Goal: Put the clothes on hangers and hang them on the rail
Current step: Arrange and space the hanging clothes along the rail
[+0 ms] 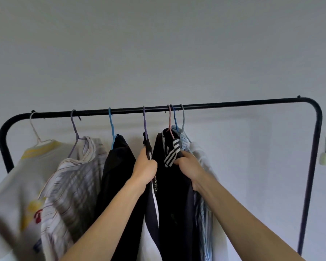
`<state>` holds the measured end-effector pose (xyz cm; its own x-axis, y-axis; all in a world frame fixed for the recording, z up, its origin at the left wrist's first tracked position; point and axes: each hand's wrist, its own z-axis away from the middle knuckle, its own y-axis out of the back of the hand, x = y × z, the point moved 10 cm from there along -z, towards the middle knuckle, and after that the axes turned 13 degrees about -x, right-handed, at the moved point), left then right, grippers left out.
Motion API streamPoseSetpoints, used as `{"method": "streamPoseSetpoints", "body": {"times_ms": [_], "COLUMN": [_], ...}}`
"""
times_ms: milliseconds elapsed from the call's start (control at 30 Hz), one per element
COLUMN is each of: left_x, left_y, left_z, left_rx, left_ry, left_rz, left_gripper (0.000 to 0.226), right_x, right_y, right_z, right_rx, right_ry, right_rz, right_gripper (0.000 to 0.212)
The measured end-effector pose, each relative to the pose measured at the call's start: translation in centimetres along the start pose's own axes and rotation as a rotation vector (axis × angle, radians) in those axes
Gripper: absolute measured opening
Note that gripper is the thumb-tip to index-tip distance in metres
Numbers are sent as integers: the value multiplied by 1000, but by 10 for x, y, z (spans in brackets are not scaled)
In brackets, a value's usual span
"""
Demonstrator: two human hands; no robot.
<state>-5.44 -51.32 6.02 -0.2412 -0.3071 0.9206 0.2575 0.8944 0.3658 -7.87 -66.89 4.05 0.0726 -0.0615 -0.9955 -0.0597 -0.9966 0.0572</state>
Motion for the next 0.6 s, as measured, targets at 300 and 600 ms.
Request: {"method": "streamPoseSetpoints", "body": {"times_ms": [300, 600], "left_x": [6, 4], "left_y": [-5, -4], "left_z": [0, 0], "left_rx": [108, 85], "left_ry": [-32, -57], "left_rz": [40, 25], "left_gripper": [55, 58], "right_x": [-8, -16], "right_y": [108, 49], "right_z": [23, 15], "right_rx": [127, 3], "right_ry": [81, 134], "right_rz": [34, 1], "right_gripper": [48, 40]}}
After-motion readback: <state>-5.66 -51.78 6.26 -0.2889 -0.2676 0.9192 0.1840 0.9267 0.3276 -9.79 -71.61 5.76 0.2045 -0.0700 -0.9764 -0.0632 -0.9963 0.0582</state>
